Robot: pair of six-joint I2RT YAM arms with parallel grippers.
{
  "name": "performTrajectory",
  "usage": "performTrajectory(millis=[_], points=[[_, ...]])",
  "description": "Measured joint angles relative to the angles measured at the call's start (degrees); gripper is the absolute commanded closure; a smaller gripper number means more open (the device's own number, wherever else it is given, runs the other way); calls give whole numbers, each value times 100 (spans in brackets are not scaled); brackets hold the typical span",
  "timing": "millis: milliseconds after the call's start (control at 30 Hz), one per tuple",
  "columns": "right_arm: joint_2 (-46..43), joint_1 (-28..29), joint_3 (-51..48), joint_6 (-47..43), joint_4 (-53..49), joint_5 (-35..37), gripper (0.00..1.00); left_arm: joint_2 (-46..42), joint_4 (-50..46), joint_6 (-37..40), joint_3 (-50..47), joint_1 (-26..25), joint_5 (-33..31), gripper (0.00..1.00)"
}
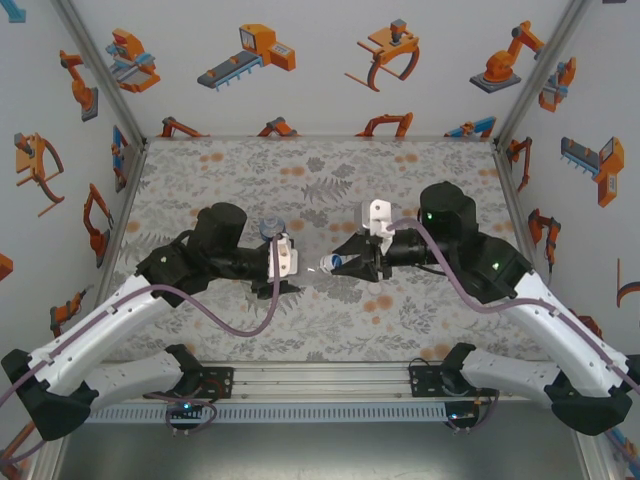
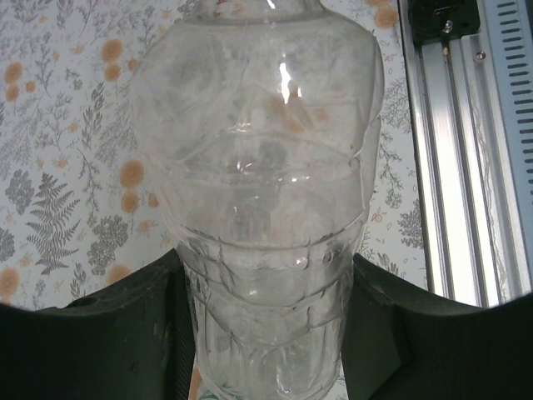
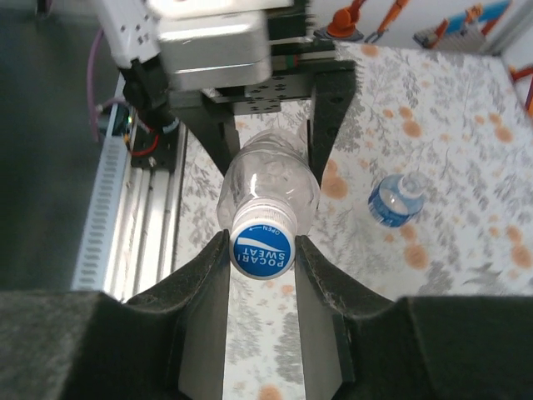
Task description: Screw on the bottle caps
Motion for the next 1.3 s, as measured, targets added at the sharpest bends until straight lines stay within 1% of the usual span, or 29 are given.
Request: performTrajectory(millis=[67, 167, 267, 333, 400, 500, 533, 600, 700, 767, 800, 933, 1067, 1233, 1300], points=[[-31, 9, -103, 726, 149, 306, 100, 44, 37, -11, -7, 0, -70, 100], [-11, 11, -142, 2085, 214, 920, 100, 127, 173, -61, -26, 9, -210, 100], [44, 11, -168, 3696, 188, 1655, 100, 192, 358, -120, -90, 28, -420, 100], [55, 11, -282, 4970, 179, 2151, 100, 234, 424, -144, -131, 46, -590, 100], [55, 9, -426, 6033, 149, 2485, 100, 286, 428, -153, -168, 48, -737, 100], [125, 7, -531, 7187, 57, 2844, 99, 391, 404, -157, -184, 66, -890, 100], [157, 7, -529, 7366, 37, 2909, 96, 415, 402, -157, -184, 76, -929, 100], [208, 7, -520, 7676, -4, 3049, 83, 452, 400, -160, -184, 96, -997, 100], [214, 9, -485, 7772, -74, 3156, 58, 476, 424, -164, -184, 103, -1014, 100], [208, 15, -435, 7646, -90, 3176, 46, 476, 570, -155, -181, 83, -872, 100], [214, 22, -404, 7486, -96, 3178, 42, 463, 713, -155, -181, 35, -752, 100], [177, 26, -166, 6533, -153, 3169, 34, 402, 892, -144, -181, -35, -400, 100], [-20, 26, 107, 5136, -94, 2968, 33, 385, 885, -109, -181, -35, -83, 100], [-90, 26, 409, 3193, -33, 2138, 35, 385, 758, -87, -142, -35, 201, 100], [-79, 26, 479, 2203, -94, 1582, 35, 385, 704, -81, -105, -37, 295, 100]])
